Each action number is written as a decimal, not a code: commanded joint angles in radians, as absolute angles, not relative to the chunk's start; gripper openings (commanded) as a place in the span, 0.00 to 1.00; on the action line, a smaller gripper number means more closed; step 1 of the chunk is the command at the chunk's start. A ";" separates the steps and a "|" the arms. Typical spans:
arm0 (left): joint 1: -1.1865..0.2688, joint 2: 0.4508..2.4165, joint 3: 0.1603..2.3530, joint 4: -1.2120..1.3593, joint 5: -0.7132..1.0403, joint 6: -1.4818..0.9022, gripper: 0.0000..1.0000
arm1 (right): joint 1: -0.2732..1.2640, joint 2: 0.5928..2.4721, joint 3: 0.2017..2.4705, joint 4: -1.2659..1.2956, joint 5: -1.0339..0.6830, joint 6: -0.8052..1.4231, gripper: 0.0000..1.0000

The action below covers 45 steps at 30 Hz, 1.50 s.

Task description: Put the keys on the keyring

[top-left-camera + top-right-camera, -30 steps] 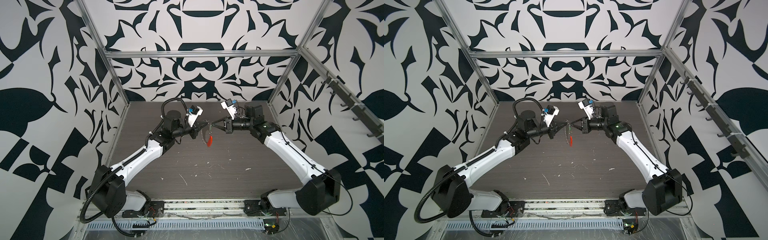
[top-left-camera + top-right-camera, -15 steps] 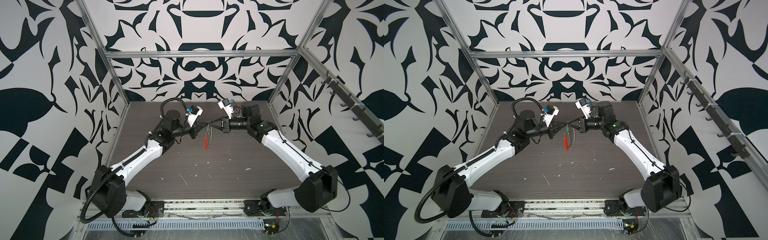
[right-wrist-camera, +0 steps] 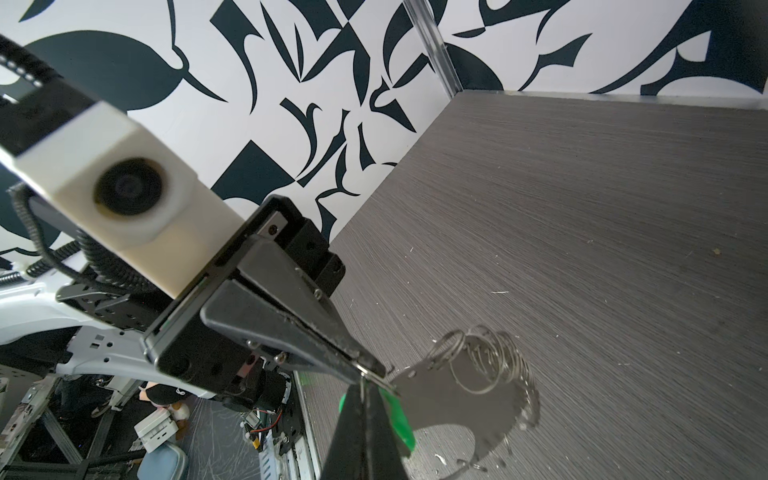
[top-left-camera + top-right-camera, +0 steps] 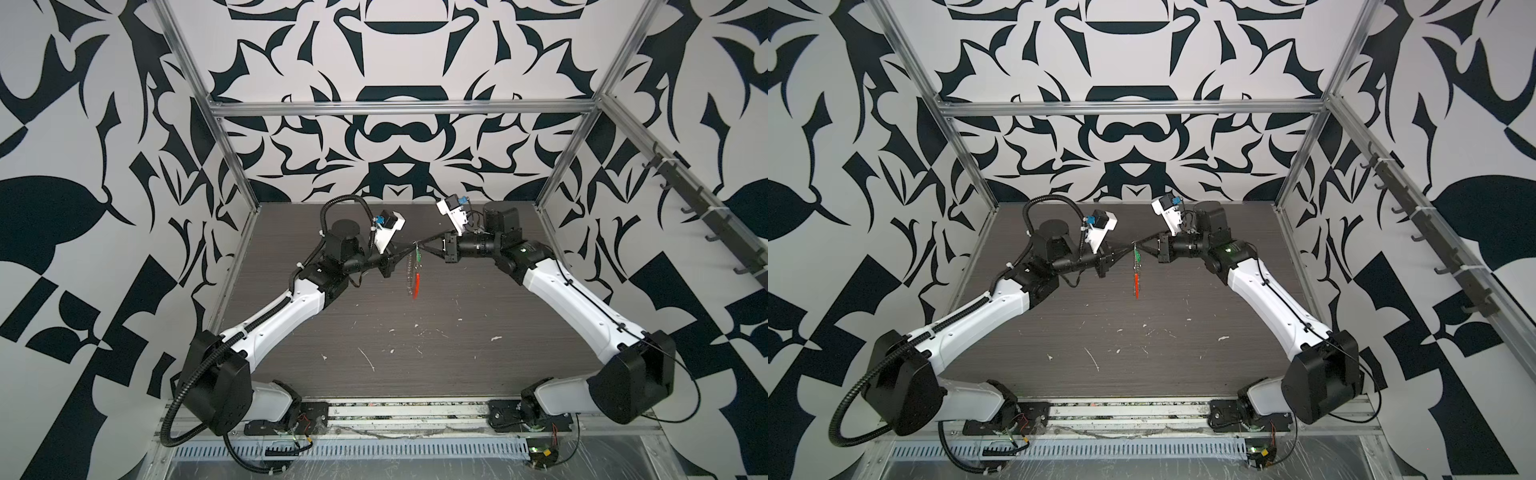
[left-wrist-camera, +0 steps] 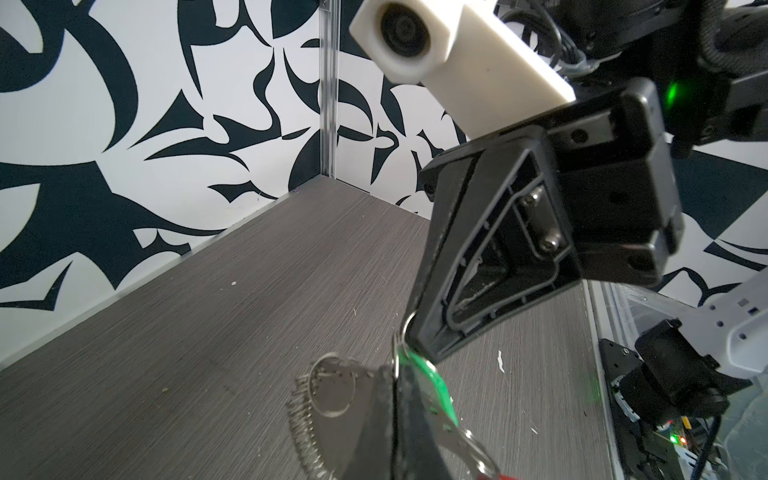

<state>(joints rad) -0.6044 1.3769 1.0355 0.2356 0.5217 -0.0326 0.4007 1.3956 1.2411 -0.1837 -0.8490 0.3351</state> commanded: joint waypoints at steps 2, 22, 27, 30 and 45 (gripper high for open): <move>-0.611 1.368 1.053 0.253 0.583 -0.034 0.00 | 0.405 1.403 1.295 -0.144 -0.830 0.339 0.00; -0.611 1.329 1.029 0.326 0.547 -0.050 0.00 | 0.366 1.416 1.231 -0.172 -0.764 0.355 0.00; -0.611 1.323 1.028 0.349 0.533 -0.066 0.00 | 0.340 1.410 1.211 -0.149 -0.780 0.384 0.00; -0.611 1.319 1.026 0.378 0.536 -0.082 0.00 | 0.334 1.409 1.206 -0.139 -0.796 0.401 0.00; -0.611 1.341 0.994 0.670 0.521 -0.211 0.00 | 0.327 1.446 1.198 0.099 -0.997 0.636 0.00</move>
<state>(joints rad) -0.6052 1.3682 0.9901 0.4423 0.4862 -0.1566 0.3363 1.4273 1.2022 -0.0067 -0.9623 0.5381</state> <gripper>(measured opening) 0.039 0.047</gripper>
